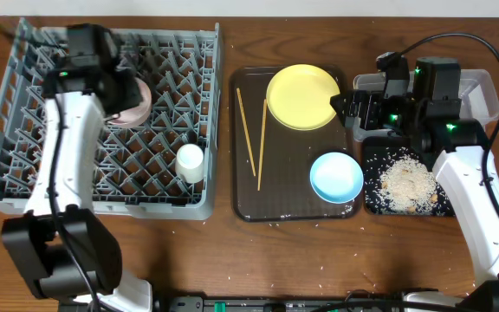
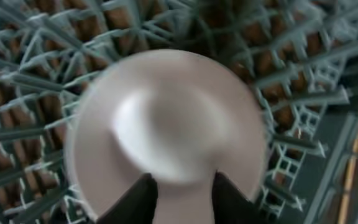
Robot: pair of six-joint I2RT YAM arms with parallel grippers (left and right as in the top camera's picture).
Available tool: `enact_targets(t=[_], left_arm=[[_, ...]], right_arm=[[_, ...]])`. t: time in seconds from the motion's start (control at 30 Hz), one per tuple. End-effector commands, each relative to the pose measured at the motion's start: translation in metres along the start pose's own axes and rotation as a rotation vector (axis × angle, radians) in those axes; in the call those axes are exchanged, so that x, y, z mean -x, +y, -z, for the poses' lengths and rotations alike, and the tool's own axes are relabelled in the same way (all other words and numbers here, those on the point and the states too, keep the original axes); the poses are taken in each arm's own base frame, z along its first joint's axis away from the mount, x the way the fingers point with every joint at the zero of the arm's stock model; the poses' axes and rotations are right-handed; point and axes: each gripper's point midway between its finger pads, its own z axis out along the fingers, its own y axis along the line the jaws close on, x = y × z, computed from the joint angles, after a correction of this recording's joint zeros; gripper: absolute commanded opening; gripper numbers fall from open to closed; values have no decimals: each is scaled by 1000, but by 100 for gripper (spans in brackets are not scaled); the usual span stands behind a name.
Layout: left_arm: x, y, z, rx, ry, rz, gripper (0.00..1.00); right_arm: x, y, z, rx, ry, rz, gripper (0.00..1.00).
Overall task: Sort waste into correct bins and load items into the dishwasher
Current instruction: 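Lower pink bowl into rack slots and open left gripper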
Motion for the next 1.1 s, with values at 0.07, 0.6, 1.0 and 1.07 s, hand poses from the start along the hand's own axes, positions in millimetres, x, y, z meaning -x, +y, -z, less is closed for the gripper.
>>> enact_targets(t=[0.07,0.6,1.0,1.07], left_arm=[[10,28,2,-77,11,147,47],[-17,50,-63,-120,199,324,59],[-9,49,-65,-133,169,320,7],[-7,48,-61,-135,159,319,7]], right_arm=[[4,3,6,2,-19,1,99],[4,2,7,1,-19,0,99],[4,3,7,2,-19,0,99],[4,3,7,2,-19,0,99]])
